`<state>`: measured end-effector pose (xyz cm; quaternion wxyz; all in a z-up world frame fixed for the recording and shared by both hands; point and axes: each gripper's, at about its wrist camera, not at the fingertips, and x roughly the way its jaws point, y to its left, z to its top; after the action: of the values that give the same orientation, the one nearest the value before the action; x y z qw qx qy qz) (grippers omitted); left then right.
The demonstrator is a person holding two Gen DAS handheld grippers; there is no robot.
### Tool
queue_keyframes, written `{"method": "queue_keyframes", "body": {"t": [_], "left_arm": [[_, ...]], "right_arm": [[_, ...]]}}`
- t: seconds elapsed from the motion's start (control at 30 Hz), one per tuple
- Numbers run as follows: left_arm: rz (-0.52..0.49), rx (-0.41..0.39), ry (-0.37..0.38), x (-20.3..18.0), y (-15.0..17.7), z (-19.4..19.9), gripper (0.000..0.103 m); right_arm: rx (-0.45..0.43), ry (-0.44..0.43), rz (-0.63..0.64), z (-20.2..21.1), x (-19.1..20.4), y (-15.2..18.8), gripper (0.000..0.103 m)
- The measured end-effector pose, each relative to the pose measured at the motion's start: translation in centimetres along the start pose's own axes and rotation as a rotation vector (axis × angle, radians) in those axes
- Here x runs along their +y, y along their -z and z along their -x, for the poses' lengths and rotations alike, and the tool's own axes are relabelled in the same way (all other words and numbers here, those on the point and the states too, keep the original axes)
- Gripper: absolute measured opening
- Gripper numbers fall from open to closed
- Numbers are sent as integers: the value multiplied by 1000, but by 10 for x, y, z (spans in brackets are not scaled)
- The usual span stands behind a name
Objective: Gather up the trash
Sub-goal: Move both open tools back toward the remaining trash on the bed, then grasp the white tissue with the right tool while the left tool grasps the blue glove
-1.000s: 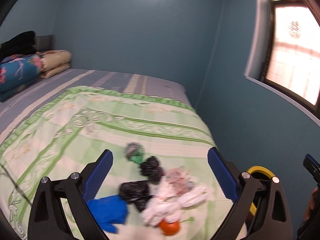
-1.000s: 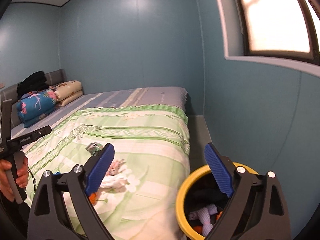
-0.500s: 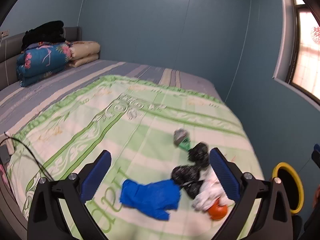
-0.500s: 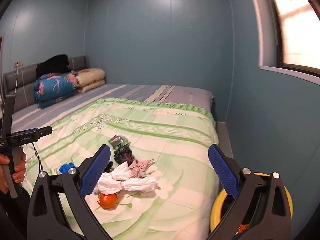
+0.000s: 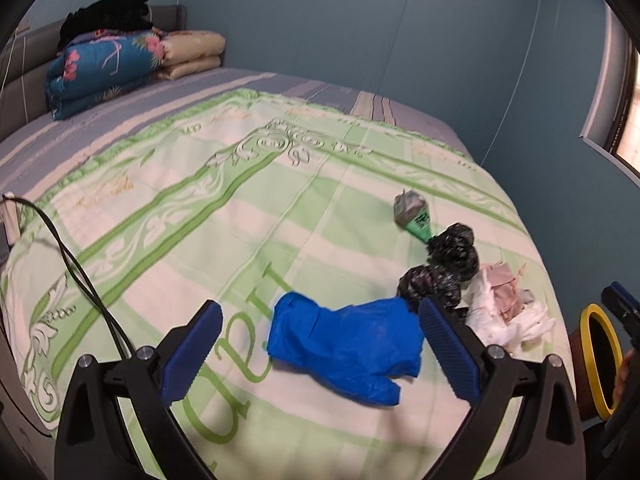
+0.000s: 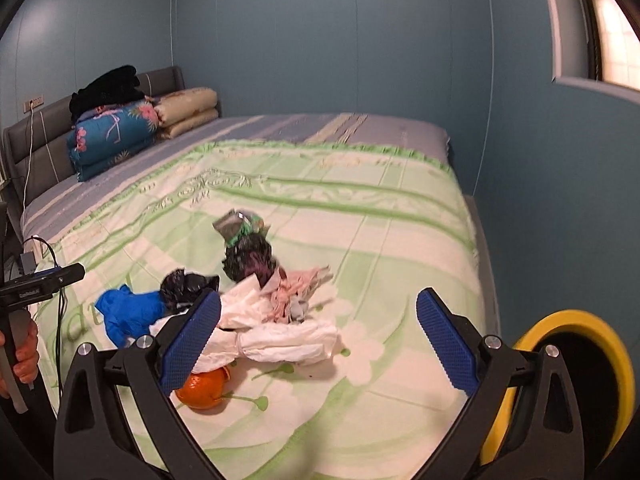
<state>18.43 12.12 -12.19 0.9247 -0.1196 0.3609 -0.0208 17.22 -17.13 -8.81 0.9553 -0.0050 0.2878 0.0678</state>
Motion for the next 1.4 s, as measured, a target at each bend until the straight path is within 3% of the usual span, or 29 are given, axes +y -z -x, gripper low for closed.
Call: {"method": "queue_keyframes", "body": {"t": [0.27,0.77,1.03,1.1,1.3,1.33,1.4], "left_arm": [[-32,52,-35,-2,11,-25,95],[-67,129,-53,-13,18,-58,94],[-87,188,-34,-21,22,-74,77],[-94,194,-30,-24,23,-77,68],[-158,199,-10,-40,27,-79,37],[-172,197,-9,-42,27,-79,33],[-190,194,-10,-45,28,-79,21]], "right_arm": [[103,-38,-49,-53,-3,19,94],[190,-40,-60,-90,-1,32,94],[258,-53,-68,-112,5,31,86],[270,-49,-77,-115,5,34,85],[271,-67,-78,-116,9,33,61],[271,-65,-71,-116,11,34,51],[275,-72,-76,-117,13,35,41]]}}
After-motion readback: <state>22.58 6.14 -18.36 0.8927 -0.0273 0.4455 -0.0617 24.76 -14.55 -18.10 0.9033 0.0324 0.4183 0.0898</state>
